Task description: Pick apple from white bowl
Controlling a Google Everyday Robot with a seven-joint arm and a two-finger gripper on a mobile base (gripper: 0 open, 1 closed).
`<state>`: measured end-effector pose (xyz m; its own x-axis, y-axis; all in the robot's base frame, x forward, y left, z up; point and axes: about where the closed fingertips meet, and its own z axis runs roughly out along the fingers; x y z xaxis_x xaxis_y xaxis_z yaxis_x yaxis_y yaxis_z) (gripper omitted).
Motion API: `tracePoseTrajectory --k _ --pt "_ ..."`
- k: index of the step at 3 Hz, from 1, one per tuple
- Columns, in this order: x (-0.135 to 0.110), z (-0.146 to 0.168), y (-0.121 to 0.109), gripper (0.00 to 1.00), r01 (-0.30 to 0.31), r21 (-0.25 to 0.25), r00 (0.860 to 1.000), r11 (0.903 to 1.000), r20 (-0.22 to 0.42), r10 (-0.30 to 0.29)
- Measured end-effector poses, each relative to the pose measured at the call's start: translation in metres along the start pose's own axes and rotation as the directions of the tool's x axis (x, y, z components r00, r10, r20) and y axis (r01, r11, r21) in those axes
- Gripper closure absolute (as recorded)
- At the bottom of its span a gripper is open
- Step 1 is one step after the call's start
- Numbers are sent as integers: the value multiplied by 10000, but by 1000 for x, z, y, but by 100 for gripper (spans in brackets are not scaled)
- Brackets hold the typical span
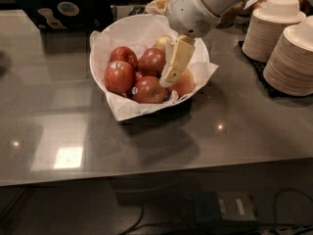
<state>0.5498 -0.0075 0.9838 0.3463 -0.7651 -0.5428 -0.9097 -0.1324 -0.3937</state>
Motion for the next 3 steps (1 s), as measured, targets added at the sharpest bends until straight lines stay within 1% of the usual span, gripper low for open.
tracePoseTrajectory --k 1,2,3 --pt "-18 20 -6 19 415 -322 9970 9986 673 -393" --pt "-28 35 -5 33 610 -594 9932 9964 1023 -547" --pt "-31 46 -2 39 634 -810 9916 9947 1176 -536"
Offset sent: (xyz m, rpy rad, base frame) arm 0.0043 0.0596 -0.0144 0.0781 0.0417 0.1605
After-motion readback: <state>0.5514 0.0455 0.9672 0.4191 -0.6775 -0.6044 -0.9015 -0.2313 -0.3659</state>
